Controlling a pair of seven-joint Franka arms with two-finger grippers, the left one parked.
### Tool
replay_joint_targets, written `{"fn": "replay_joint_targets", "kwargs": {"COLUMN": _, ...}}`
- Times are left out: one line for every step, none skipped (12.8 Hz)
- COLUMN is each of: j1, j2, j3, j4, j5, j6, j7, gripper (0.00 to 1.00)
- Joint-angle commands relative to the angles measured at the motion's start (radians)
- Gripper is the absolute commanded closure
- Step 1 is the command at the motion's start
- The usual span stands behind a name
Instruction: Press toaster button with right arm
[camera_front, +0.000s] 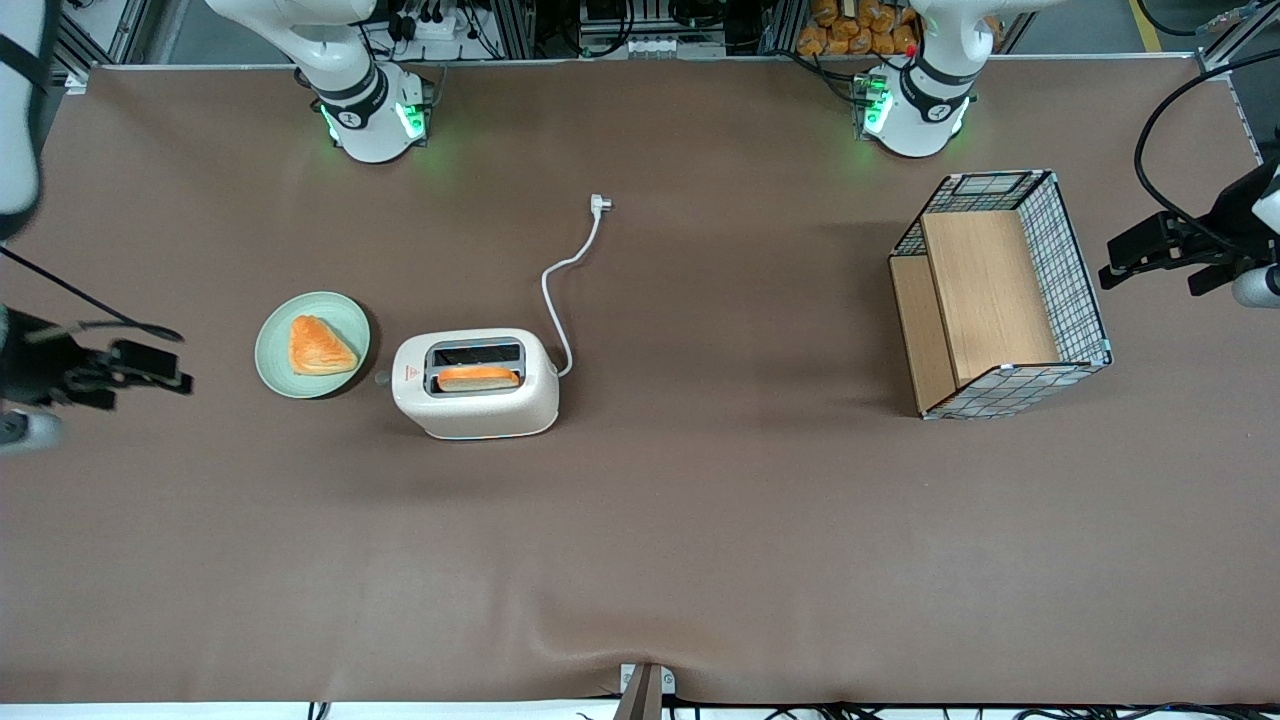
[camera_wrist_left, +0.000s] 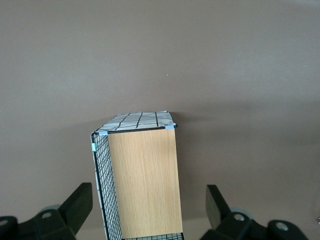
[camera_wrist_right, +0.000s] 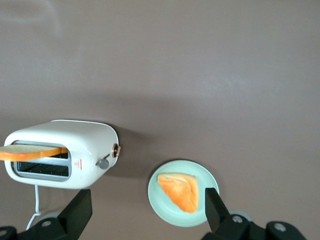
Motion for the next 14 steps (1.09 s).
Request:
{"fn": "replay_joint_targets", "kwargs": {"j1": 0.042, "j2": -0.101, "j3": -0.054, "j4": -0.084, "j5": -0.028, "j6": -0.015, "j7": 0.048, "gripper": 0.0}}
{"fn": "replay_joint_targets", "kwargs": {"j1": 0.048, "j2": -0.149, "j3": -0.057, "j4": -0.133, "j5": -0.028, "j6": -0.018, "j7": 0.088, "gripper": 0.0}}
{"fn": "replay_joint_targets", "kwargs": {"j1": 0.052, "j2": -0.193, "j3": -0.057, "j4": -0.182, "j5": -0.038, "j6": -0.014, "j7": 0.11, "gripper": 0.0}}
{"fn": "replay_joint_targets", "kwargs": {"j1": 0.059, "j2": -0.235, "j3": -0.057, "j4": -0.221, "j5": -0.051, "j6": -0.015, "j7": 0.117, "gripper": 0.0}}
{"fn": "replay_joint_targets", "kwargs": {"j1": 0.073, "j2": -0.276, "j3": -0.057, "j4": -0.254, "j5": -0.063, "j6": -0.014, "j7": 0.125, "gripper": 0.0}}
{"fn": "replay_joint_targets", "kwargs": {"j1": 0.076, "j2": -0.305, "j3": -0.055, "j4": -0.277, "j5": -0.08, "j6": -0.018, "j7": 0.136, "gripper": 0.0}}
{"fn": "replay_joint_targets", "kwargs": {"j1": 0.075, "j2": -0.324, "j3": -0.052, "j4": -0.291, "j5": -0.081, "j6": -0.021, "j7": 0.142, "gripper": 0.0}}
{"fn": "replay_joint_targets", "kwargs": {"j1": 0.072, "j2": -0.328, "j3": -0.051, "j4": -0.295, "j5": -0.088, "j6": -0.024, "j7": 0.14, "gripper": 0.0}}
{"fn": "replay_joint_targets", "kwargs": {"j1": 0.073, "j2": -0.329, "j3": -0.043, "j4": -0.29, "j5": -0.115, "j6": -0.027, "j7": 0.142, "gripper": 0.0}}
{"fn": "replay_joint_targets", "kwargs": {"j1": 0.072, "j2": -0.335, "j3": -0.031, "j4": -0.293, "j5": -0.129, "j6": -0.05, "j7": 0.171, "gripper": 0.0}}
{"fn": "replay_joint_targets", "kwargs": {"j1": 0.07, "j2": -0.344, "j3": -0.026, "j4": -0.295, "j5": -0.129, "j6": -0.064, "j7": 0.183, "gripper": 0.0}}
{"fn": "replay_joint_targets", "kwargs": {"j1": 0.068, "j2": -0.356, "j3": -0.025, "j4": -0.298, "j5": -0.129, "j6": -0.067, "j7": 0.183, "gripper": 0.0}}
{"fn": "replay_joint_targets", "kwargs": {"j1": 0.067, "j2": -0.367, "j3": -0.025, "j4": -0.301, "j5": -0.129, "j6": -0.072, "j7": 0.183, "gripper": 0.0}}
{"fn": "replay_joint_targets", "kwargs": {"j1": 0.068, "j2": -0.365, "j3": -0.023, "j4": -0.307, "j5": -0.131, "j6": -0.067, "j7": 0.183, "gripper": 0.0}}
